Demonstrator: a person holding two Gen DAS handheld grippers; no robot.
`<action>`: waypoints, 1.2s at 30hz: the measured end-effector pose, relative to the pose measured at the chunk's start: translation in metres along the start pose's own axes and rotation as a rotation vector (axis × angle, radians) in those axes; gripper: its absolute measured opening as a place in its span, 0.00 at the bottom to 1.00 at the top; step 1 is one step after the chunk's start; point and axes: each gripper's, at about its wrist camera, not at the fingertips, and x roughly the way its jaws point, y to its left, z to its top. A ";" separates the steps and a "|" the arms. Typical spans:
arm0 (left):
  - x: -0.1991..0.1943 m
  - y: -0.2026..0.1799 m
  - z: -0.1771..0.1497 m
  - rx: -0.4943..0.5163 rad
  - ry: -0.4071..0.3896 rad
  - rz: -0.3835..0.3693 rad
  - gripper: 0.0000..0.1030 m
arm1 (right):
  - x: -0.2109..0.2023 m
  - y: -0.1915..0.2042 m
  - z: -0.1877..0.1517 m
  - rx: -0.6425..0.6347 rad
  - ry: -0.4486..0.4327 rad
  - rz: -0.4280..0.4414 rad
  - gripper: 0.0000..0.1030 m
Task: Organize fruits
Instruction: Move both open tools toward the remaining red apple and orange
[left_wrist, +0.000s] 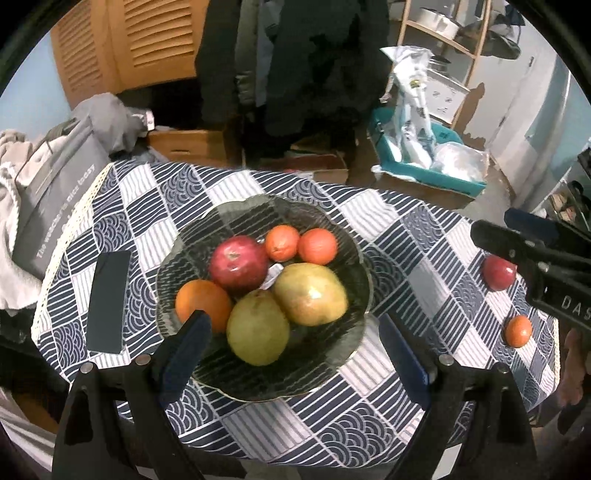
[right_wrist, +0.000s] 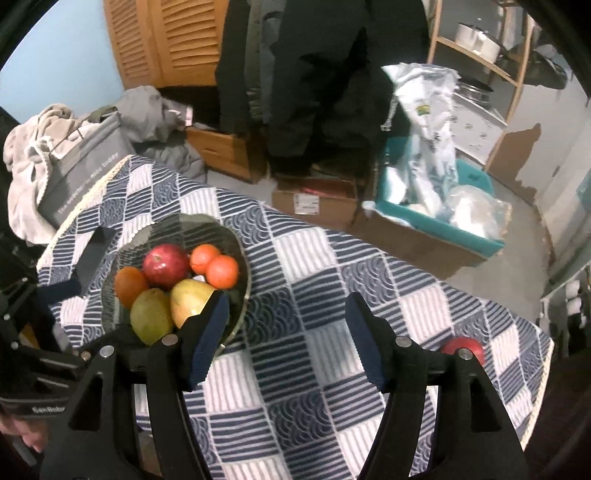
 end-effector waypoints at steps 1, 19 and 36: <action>-0.001 -0.003 0.001 0.005 -0.002 -0.004 0.91 | -0.003 -0.002 -0.002 0.003 -0.001 -0.006 0.64; -0.027 -0.071 0.004 0.135 -0.068 -0.037 0.91 | -0.061 -0.062 -0.045 0.109 -0.040 -0.096 0.69; -0.026 -0.134 -0.001 0.244 -0.068 -0.071 0.91 | -0.085 -0.110 -0.088 0.172 -0.039 -0.200 0.73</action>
